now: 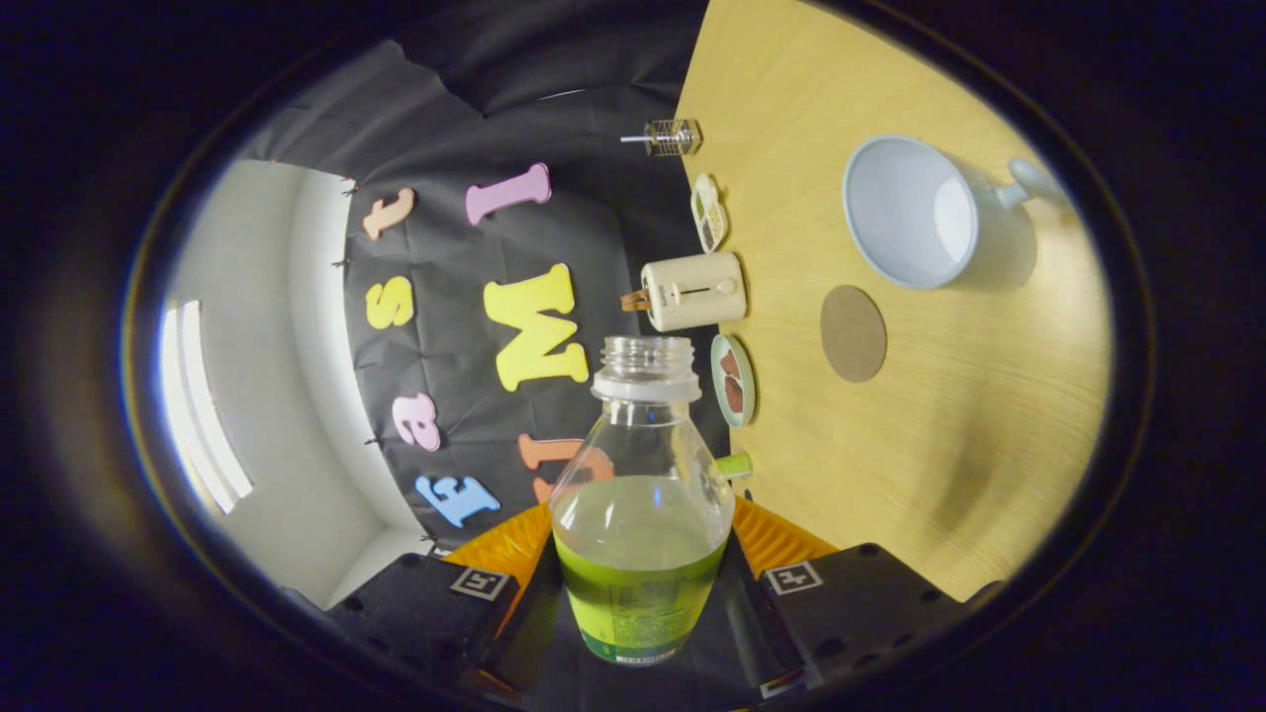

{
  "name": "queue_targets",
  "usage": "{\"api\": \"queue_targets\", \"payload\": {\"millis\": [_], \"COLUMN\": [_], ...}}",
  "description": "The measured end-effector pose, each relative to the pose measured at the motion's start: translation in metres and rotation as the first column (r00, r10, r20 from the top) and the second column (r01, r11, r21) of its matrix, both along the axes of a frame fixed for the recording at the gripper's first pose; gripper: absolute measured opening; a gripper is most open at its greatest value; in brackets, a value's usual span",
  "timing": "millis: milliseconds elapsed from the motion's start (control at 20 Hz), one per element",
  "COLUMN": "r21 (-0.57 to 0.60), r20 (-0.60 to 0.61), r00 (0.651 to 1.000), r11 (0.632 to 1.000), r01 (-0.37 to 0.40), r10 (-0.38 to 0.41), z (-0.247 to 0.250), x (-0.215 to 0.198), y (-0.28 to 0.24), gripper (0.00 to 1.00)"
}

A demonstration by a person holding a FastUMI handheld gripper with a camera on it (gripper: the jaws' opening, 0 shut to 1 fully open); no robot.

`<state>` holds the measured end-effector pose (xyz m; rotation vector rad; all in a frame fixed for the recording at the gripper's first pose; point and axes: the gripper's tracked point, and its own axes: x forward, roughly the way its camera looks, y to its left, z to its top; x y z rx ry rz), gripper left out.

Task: Take the bottle from table, then pour the juice into the cup, finally place the bottle on the coaster

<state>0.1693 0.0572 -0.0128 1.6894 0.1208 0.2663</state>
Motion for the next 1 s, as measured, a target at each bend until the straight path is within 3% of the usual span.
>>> {"api": "queue_targets", "payload": {"millis": [1000], "r21": [0.218], "r20": [-0.002], "r00": [1.0], "r11": [0.976], "r01": [-0.022], "r10": [0.023], "z": [0.011], "x": [0.003], "y": [-0.029], "gripper": [0.79]}}
